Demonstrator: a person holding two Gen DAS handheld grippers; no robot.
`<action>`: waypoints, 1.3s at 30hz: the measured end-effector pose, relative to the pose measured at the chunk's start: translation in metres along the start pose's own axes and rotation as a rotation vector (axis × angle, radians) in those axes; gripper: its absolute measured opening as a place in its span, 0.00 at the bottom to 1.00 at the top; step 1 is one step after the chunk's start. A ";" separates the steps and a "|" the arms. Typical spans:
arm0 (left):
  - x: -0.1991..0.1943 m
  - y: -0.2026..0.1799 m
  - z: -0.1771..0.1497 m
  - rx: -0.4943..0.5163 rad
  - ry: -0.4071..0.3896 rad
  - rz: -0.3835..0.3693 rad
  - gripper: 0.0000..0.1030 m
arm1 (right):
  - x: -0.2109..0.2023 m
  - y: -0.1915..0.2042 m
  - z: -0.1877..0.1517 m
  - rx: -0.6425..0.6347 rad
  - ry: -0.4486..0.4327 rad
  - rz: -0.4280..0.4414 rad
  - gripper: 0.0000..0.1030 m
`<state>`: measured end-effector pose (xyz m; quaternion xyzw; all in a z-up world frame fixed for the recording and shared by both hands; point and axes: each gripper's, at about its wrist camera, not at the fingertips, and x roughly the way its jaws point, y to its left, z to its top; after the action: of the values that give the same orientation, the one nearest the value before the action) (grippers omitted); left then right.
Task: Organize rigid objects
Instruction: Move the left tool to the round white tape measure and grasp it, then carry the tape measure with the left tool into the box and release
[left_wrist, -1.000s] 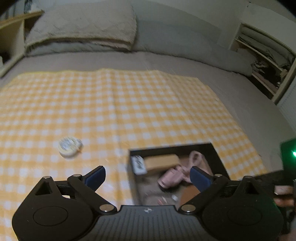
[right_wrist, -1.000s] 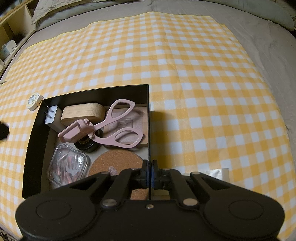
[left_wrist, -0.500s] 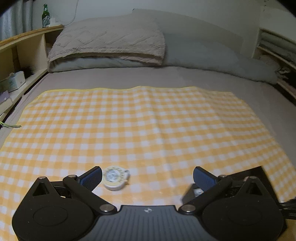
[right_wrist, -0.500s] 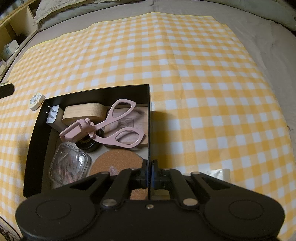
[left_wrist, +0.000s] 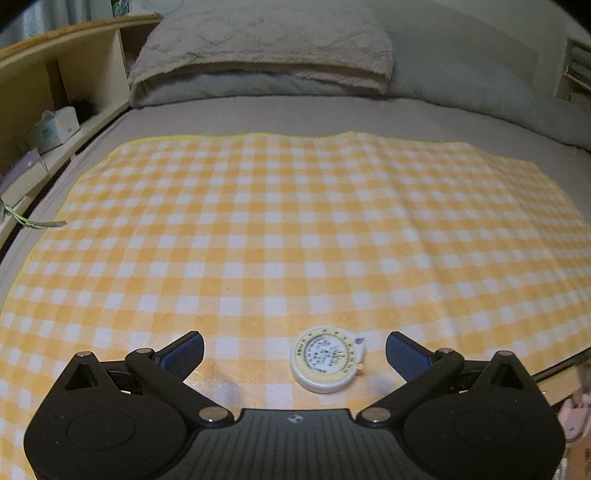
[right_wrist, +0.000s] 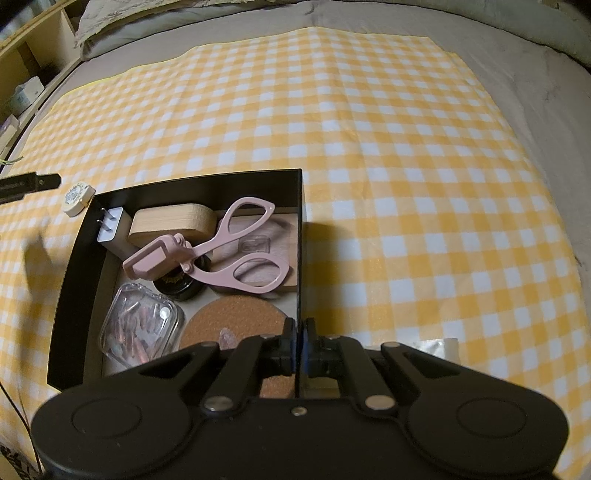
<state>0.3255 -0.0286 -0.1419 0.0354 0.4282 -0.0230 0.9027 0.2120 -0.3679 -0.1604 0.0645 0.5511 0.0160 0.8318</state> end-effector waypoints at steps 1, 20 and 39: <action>0.005 0.000 0.000 0.003 0.008 -0.002 1.00 | 0.000 -0.001 0.000 0.005 0.000 0.004 0.04; 0.073 -0.028 -0.001 0.003 0.162 -0.012 0.62 | -0.001 0.001 -0.001 -0.011 0.000 0.011 0.05; -0.018 -0.042 -0.014 0.093 0.067 -0.213 0.54 | 0.000 -0.003 -0.002 0.018 0.001 0.029 0.05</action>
<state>0.3000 -0.0688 -0.1388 0.0321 0.4579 -0.1375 0.8777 0.2096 -0.3705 -0.1615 0.0800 0.5507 0.0228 0.8306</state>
